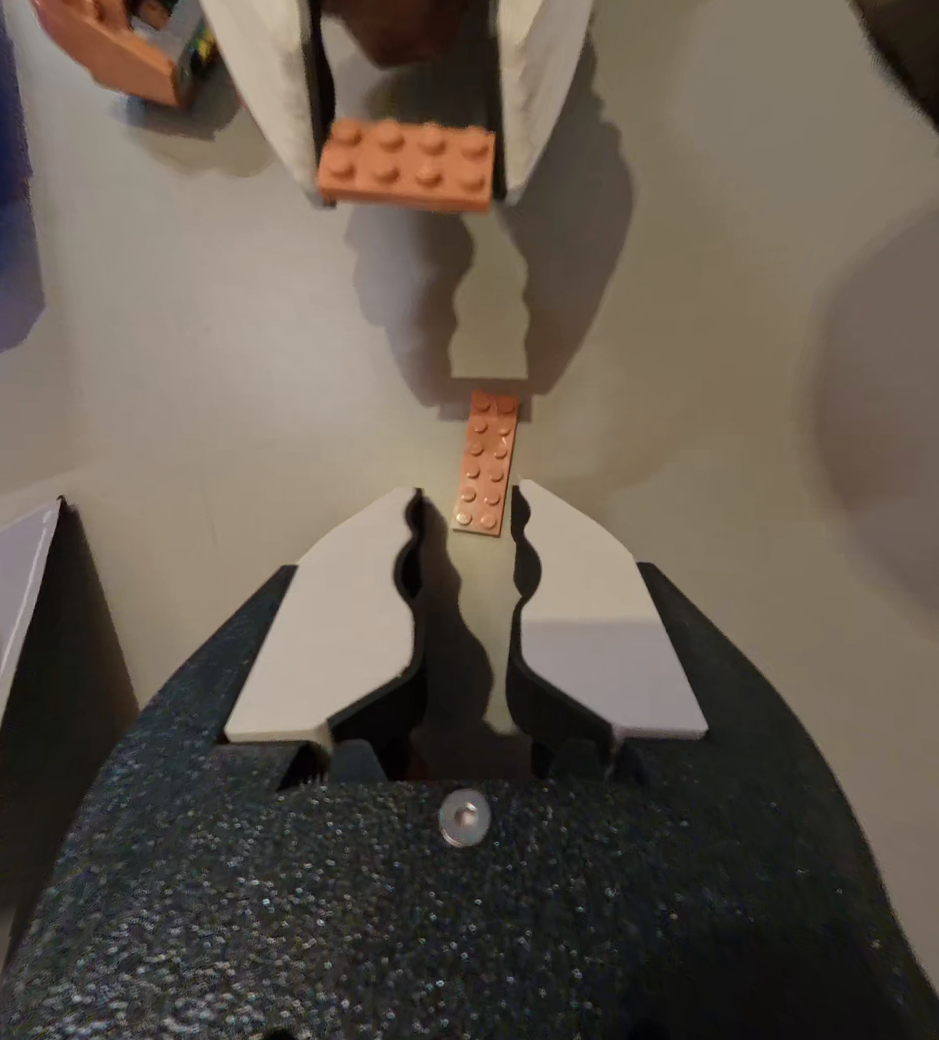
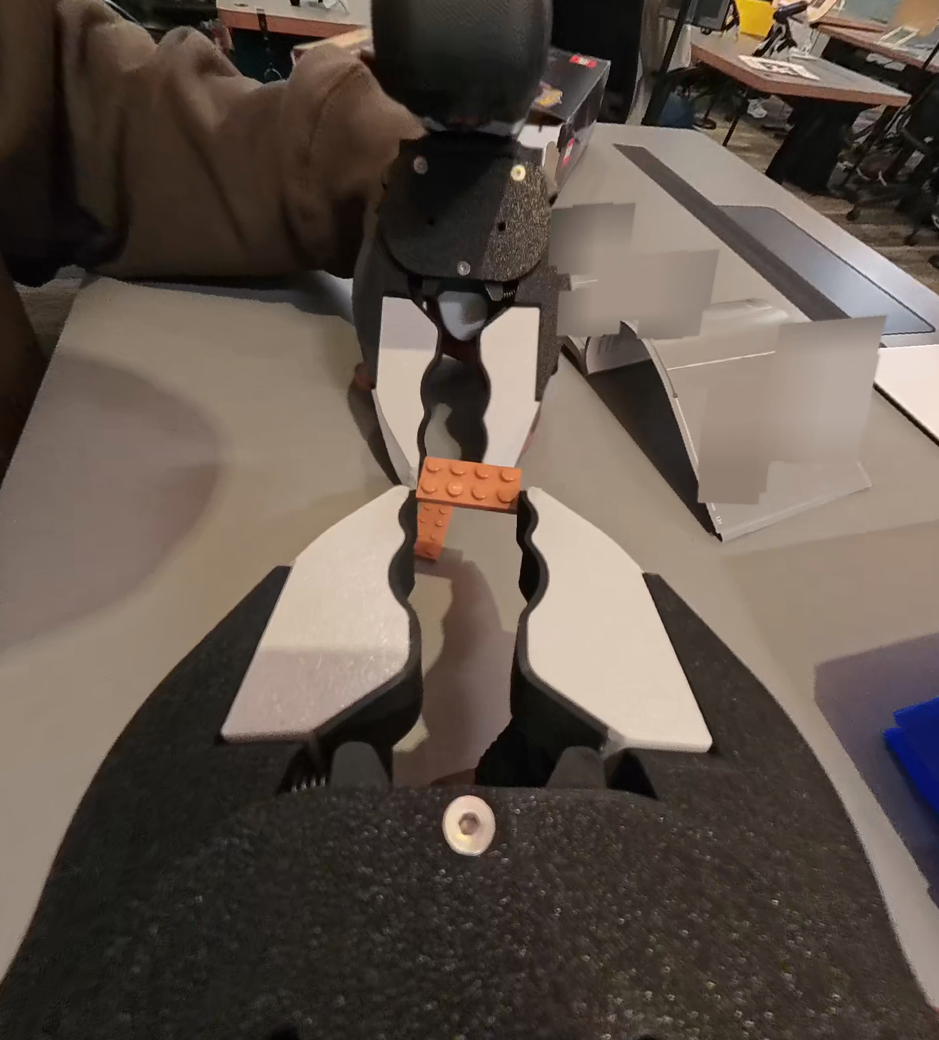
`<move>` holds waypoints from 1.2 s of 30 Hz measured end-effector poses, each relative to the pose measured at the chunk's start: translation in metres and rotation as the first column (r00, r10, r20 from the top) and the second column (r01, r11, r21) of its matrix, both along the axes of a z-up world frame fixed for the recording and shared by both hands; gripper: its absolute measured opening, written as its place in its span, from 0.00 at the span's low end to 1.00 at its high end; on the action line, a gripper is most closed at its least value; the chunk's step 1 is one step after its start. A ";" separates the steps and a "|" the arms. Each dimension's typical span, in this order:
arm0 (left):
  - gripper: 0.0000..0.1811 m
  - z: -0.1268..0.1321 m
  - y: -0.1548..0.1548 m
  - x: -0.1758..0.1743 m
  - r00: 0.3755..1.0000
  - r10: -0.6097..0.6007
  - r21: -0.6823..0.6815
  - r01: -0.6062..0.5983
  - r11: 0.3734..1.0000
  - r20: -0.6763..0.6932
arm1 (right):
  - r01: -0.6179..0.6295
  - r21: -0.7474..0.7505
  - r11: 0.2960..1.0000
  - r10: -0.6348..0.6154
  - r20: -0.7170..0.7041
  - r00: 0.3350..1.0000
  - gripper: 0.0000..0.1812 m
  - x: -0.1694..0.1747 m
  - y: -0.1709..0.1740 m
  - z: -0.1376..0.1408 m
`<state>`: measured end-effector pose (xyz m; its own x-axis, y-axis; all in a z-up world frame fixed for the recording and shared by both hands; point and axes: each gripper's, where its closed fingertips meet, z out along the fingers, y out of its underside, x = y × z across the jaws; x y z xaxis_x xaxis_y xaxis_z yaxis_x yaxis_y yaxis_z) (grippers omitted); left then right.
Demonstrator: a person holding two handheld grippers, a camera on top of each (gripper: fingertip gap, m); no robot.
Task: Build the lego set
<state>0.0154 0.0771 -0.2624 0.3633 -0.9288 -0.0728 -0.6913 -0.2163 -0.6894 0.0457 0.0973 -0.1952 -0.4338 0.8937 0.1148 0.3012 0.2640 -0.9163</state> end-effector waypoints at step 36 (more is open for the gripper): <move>0.09 0.015 -0.011 0.022 0.983 0.131 0.066 -0.140 0.988 0.129 | -0.110 0.167 0.980 0.068 0.239 0.969 0.19 0.001 -0.016 -0.053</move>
<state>0.0371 0.0661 -0.2475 0.4958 -0.8641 -0.0867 -0.5672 -0.2467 -0.7858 0.0469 0.0813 -0.2486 -0.5440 0.8246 0.1552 0.4665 0.4510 -0.7609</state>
